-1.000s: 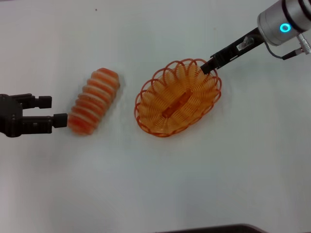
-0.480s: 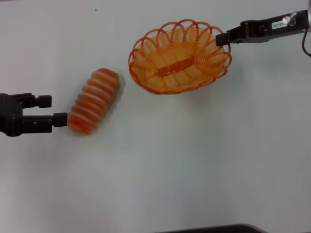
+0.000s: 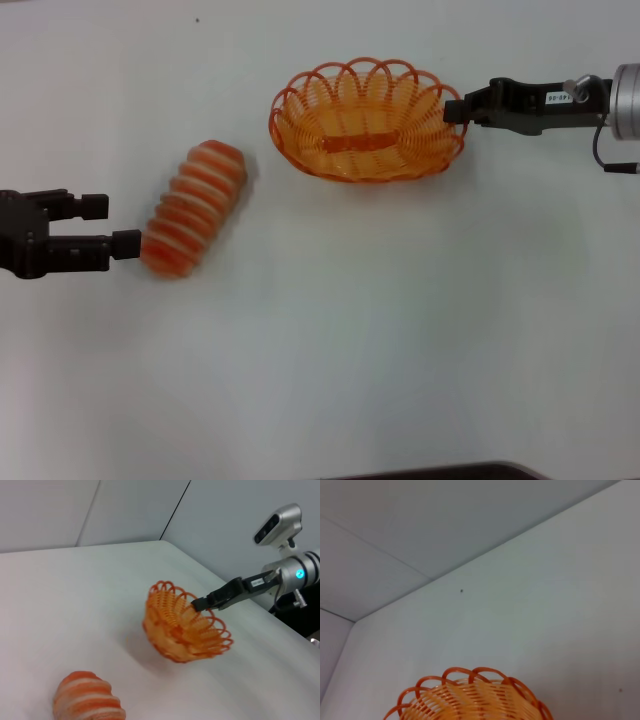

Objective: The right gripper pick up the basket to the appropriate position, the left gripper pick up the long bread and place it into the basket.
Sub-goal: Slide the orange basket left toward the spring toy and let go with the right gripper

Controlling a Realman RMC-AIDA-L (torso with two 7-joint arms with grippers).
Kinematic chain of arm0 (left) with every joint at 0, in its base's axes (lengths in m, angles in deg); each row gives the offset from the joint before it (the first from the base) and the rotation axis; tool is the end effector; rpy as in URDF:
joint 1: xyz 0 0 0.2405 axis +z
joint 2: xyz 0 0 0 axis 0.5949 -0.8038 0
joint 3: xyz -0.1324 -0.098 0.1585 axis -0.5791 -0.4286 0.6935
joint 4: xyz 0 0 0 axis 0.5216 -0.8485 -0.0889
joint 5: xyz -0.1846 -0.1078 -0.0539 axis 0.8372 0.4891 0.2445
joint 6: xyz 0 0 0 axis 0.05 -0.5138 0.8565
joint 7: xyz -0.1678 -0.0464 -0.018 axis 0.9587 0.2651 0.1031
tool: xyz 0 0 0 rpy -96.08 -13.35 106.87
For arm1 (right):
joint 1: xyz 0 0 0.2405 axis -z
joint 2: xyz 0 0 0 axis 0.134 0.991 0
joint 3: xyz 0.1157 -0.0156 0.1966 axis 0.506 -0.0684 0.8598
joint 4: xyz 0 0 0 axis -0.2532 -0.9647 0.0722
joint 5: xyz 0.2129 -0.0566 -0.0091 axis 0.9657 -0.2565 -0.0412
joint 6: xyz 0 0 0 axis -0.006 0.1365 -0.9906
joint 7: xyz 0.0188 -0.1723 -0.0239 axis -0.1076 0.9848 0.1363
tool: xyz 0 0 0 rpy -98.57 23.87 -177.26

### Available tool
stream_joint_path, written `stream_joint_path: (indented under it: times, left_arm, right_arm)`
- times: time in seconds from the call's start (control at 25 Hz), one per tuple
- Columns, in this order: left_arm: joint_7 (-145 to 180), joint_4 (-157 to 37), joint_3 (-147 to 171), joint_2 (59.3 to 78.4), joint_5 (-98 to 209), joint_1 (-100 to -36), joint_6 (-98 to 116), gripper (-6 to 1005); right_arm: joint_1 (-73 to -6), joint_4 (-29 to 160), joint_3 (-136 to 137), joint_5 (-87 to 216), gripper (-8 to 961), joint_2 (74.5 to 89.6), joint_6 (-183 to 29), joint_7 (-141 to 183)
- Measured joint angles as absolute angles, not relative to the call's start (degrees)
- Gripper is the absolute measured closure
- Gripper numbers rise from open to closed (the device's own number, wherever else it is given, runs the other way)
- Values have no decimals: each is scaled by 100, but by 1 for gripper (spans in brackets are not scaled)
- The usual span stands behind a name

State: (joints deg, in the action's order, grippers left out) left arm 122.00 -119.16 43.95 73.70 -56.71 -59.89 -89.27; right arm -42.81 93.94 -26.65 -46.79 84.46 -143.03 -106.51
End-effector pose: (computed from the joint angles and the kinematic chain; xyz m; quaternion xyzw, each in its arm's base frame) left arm -0.2451 0.2958 0.0443 -0.9229 -0.3370 -0.1717 0.0726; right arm 0.2807 0.3773 -0.0018 -0.7393 0.6238 0.2078 0.1452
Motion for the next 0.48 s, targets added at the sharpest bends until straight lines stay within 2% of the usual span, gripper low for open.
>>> stream_joint_path:
  times: [0.24, 0.32, 0.48]
  left_arm:
    - [12200, -11916, 4400, 7349, -5676, -5989, -8923, 136]
    - [12200, -11916, 4402, 7352, -5678, -5989, -8923, 136]
    - [12200, -11916, 4405, 7357, -5681, -5989, -8924, 136]
  right_arm:
    - [-4256, 9309, -2649, -4672, 908, 8598, -14073, -10648]
    - [-4251, 9305, -2626, -4670, 776, 8627, -14049, -10645]
    - [-4201, 9386, -2494, -4667, 625, 8618, -14000, -10628]
